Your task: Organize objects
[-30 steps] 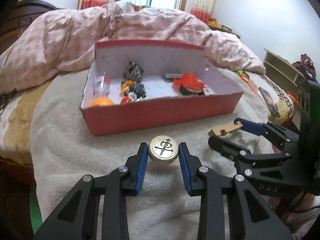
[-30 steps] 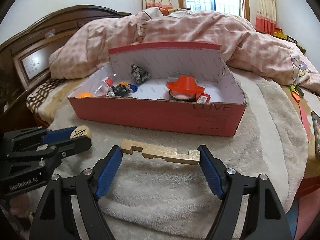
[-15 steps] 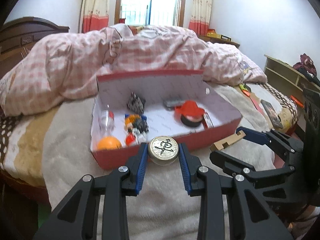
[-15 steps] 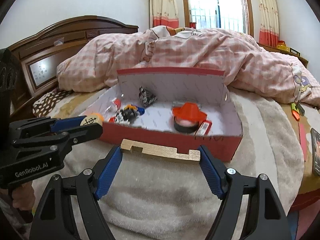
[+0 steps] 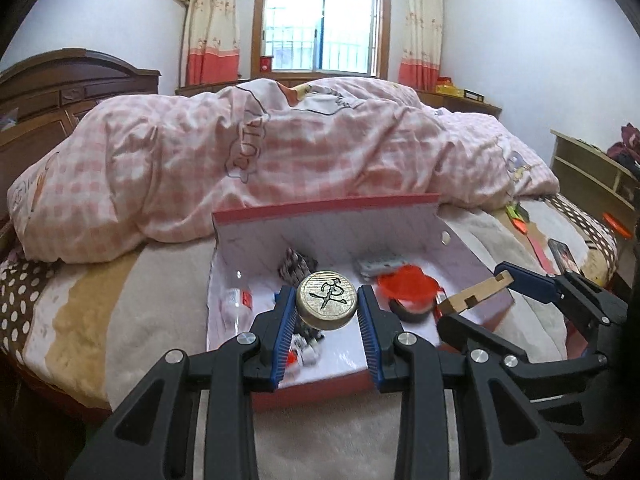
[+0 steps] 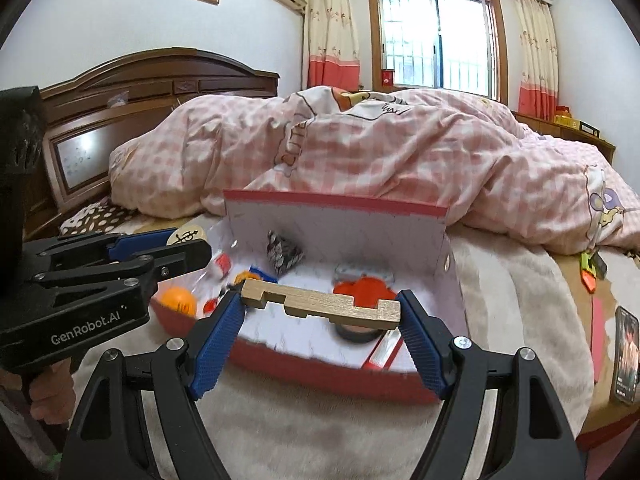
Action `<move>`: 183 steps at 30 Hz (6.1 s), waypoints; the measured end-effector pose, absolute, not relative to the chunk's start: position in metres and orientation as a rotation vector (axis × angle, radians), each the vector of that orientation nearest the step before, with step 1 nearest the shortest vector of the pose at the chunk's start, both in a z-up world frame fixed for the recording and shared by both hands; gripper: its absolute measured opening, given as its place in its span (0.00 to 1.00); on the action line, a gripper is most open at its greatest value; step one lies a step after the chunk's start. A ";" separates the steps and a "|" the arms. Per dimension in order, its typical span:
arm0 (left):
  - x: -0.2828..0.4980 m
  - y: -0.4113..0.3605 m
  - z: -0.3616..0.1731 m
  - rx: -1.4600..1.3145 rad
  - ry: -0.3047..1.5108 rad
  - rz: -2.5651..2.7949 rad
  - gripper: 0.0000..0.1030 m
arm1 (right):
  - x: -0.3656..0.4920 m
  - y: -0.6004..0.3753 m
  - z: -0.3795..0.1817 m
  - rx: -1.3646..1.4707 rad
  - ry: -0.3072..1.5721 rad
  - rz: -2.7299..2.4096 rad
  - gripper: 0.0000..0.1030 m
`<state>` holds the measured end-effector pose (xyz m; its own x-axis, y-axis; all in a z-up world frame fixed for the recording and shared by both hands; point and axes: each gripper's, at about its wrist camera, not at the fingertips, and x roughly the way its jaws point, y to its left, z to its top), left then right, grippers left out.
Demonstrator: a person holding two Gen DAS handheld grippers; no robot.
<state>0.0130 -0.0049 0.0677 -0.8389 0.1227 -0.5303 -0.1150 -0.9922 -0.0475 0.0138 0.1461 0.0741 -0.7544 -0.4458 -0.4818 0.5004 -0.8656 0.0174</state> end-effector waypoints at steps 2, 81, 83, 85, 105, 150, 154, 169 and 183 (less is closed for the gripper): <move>0.007 -0.006 0.070 -0.837 -0.028 2.904 0.30 | 0.006 0.145 0.078 0.660 0.140 -2.540 0.76; -0.123 -0.007 0.010 -1.302 0.007 2.853 0.59 | -0.113 0.108 0.023 1.112 0.268 -2.481 0.79; -0.122 -0.007 0.010 -1.306 0.003 2.861 0.59 | -0.112 0.108 0.025 1.105 0.268 -2.483 0.79; -0.121 -0.006 0.011 -1.308 0.003 2.867 0.59 | -0.112 0.109 0.026 1.099 0.271 -2.487 0.79; -0.116 -0.010 0.015 -1.286 -0.036 2.874 0.59 | -0.103 0.110 0.029 1.042 0.272 -2.501 0.79; -0.002 -0.015 0.015 -1.485 -0.171 2.839 0.59 | -0.006 0.154 0.030 1.258 0.051 -2.417 0.79; -0.004 -0.012 0.001 -1.560 -0.185 2.800 0.59 | -0.008 0.150 0.022 1.299 0.062 -2.400 0.79; -0.014 -0.011 -0.016 -1.649 -0.177 2.765 0.59 | -0.013 0.144 0.006 1.358 0.127 -2.416 0.79; -0.015 -0.008 -0.015 -1.642 -0.152 2.772 0.59 | -0.012 0.142 0.005 1.349 0.153 -2.426 0.79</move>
<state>-0.0152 -0.0081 -0.0150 -0.4791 -0.0238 -0.8774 0.1196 -0.9921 -0.0384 -0.0125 0.1417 0.0047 -0.4795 -0.2569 -0.8391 0.3603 -0.9295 0.0788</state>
